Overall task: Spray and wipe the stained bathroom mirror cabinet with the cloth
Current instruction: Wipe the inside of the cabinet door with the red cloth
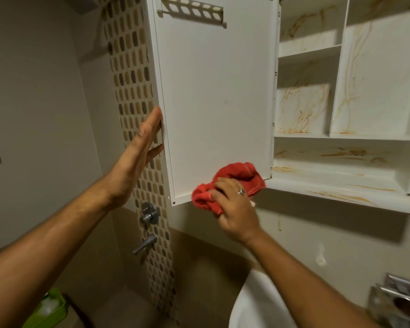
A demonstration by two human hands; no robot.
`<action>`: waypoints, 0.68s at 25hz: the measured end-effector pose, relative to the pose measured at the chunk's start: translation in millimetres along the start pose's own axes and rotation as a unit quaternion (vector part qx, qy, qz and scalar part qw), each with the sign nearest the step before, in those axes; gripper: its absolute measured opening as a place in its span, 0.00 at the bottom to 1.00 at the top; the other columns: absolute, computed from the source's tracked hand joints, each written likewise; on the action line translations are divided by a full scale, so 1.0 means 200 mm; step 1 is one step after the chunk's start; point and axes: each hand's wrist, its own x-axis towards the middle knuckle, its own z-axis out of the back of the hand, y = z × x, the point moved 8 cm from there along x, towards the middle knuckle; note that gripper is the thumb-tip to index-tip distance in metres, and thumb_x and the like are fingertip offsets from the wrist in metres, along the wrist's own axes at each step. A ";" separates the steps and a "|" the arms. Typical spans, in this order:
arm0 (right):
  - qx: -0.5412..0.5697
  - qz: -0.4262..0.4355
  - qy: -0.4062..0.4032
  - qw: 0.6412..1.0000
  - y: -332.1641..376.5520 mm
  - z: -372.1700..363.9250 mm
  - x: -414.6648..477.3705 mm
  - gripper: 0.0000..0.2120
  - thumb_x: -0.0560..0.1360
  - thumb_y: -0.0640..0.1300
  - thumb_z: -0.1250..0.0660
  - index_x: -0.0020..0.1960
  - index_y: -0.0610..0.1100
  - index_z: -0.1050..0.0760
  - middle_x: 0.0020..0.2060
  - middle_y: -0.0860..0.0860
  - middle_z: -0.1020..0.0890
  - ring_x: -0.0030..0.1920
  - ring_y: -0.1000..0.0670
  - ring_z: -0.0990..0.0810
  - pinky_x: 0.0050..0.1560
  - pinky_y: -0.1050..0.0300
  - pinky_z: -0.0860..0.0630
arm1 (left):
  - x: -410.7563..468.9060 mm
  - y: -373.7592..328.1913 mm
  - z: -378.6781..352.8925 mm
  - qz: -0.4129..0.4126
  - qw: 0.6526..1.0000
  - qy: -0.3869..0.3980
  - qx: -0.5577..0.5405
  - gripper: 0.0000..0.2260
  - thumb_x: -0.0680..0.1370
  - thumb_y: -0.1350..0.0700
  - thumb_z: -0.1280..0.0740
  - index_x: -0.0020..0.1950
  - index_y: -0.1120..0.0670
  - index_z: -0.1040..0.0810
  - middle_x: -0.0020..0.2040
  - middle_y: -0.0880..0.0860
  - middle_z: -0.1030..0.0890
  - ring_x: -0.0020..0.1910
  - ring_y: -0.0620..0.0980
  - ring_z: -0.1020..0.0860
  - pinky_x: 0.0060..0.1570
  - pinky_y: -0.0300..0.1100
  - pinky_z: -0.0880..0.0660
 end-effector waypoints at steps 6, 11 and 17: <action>-0.129 -0.151 0.003 0.980 -0.55 0.30 -0.11 0.18 0.74 0.39 0.37 0.61 0.39 0.19 0.57 0.44 0.19 0.62 0.38 0.23 0.68 0.37 0.29 | -0.01 0.00 0.00 -0.010 1.000 0.012 0.000 0.47 0.72 0.21 0.46 0.85 0.44 0.51 0.83 0.36 0.46 0.80 0.35 0.45 0.79 0.54 0.45; -0.034 -0.298 -0.068 0.951 -0.25 0.14 -0.08 0.20 0.73 0.40 0.39 0.61 0.38 0.18 0.58 0.42 0.19 0.62 0.38 0.24 0.65 0.36 0.29 | -0.01 0.00 0.01 0.007 1.000 -0.004 -0.022 0.40 0.77 0.27 0.49 0.85 0.45 0.50 0.83 0.38 0.45 0.80 0.35 0.44 0.80 0.54 0.45; 0.095 -0.217 -0.056 0.970 0.37 -0.04 0.15 0.15 0.76 0.46 0.38 0.60 0.48 0.18 0.57 0.52 0.23 0.61 0.50 0.29 0.64 0.45 0.31 | -0.01 0.01 0.02 0.027 0.999 -0.008 -0.017 0.32 0.81 0.36 0.55 0.84 0.45 0.49 0.83 0.39 0.45 0.80 0.35 0.44 0.81 0.55 0.46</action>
